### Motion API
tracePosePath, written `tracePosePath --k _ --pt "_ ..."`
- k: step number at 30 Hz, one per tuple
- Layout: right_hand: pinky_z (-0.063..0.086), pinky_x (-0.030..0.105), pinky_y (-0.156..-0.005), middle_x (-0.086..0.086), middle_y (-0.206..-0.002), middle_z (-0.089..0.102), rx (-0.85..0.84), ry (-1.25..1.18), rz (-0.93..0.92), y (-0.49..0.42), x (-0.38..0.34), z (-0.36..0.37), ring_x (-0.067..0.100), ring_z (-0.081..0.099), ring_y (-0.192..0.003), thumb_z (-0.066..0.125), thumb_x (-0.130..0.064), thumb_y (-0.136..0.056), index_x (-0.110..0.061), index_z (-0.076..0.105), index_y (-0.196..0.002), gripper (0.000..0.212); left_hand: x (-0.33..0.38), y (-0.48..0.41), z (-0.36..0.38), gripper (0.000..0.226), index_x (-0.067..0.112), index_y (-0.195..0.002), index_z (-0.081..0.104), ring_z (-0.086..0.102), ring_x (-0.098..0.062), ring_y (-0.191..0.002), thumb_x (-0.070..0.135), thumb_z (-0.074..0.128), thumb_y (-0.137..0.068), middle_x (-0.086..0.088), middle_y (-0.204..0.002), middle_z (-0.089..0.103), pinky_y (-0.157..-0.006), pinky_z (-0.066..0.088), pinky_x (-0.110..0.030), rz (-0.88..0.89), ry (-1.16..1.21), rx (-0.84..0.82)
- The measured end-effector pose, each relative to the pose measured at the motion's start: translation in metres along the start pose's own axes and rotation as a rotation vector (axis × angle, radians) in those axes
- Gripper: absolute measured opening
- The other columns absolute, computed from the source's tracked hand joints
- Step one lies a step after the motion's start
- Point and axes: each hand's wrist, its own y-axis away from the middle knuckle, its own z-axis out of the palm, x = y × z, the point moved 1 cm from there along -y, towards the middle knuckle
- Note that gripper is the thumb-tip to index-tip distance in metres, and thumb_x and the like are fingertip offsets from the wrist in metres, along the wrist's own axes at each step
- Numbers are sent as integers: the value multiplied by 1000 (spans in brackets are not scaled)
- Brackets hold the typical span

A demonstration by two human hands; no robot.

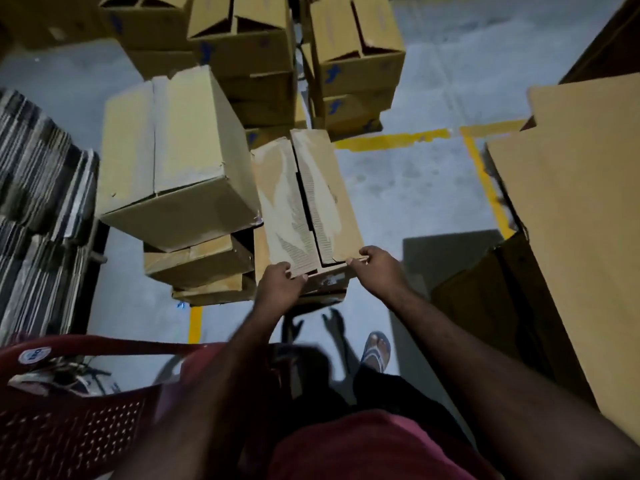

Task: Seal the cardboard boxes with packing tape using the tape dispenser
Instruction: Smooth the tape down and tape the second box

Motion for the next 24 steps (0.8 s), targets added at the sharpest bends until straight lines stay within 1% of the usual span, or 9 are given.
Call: tracePosePath --k 4,7,9,13,15,17,19,21,24 --pt "49 33 -93 12 -127 63 -35 45 61 -51 10 12 29 60 -115 70 -32 -86 -7 50 -134 58 -46 -54 24 76 18 -120 55 61 -28 -106 59 77 -59 -9 -123 53 -92 55 -43 -128 -11 -13" --pt "48 32 -82 15 -121 63 -44 71 106 -79 18 21 33 60 -110 73 -30 -83 -4 49 -128 57 -40 -57 22 90 16 -126 47 58 -25 -103 57 89 -57 -10 -121 52 -86 54 -40 -165 -3 -1" --pt "48 32 -78 14 -116 63 -76 75 127 -95 24 29 32 61 -105 73 -31 -81 -6 48 -121 53 -38 -66 25 104 13 -130 42 59 -24 -106 61 89 -51 -7 -120 54 -84 55 -42 -131 23 -13" --pt "51 40 -87 10 -113 62 -137 40 163 -114 27 44 30 60 -105 73 -34 -80 -9 45 -118 53 -17 -75 20 107 16 -140 29 62 -22 -107 63 84 -62 1 -121 61 -83 52 -37 -132 20 -78" --pt "50 37 -83 8 -110 63 -127 47 154 -113 18 39 30 60 -105 73 -37 -80 -9 46 -117 53 -5 -74 12 111 22 -146 23 62 -30 -113 70 77 -62 -6 -127 62 -87 52 -40 -103 -37 -98" --pt "49 35 -83 7 -113 64 -104 84 86 -110 -3 22 30 61 -105 71 -43 -80 -14 46 -128 61 7 -75 -2 114 27 -148 26 63 -29 -111 77 73 -57 -5 -124 63 -85 55 -39 -40 -91 -70" --pt "51 38 -91 7 -116 65 -46 97 -28 -111 -34 -2 28 62 -106 68 -59 -71 -30 46 -140 79 32 -79 -24 111 31 -150 34 60 -26 -117 82 69 -57 -5 -130 59 -89 53 -35 13 -88 -25" --pt "51 37 -95 7 -113 65 13 71 -122 -116 -67 -29 23 62 -108 66 -71 -58 -38 52 -136 86 69 -86 -47 97 29 -151 41 51 -24 -132 71 71 -68 -5 -146 52 -104 45 -34 47 2 51" --pt "48 29 -95 3 -121 62 70 62 -208 -120 -112 -67 15 59 -112 74 -61 -64 -35 59 -131 74 130 -96 -78 63 20 -144 56 51 -22 -135 51 68 -89 -1 -146 56 -110 38 -31 160 3 211"
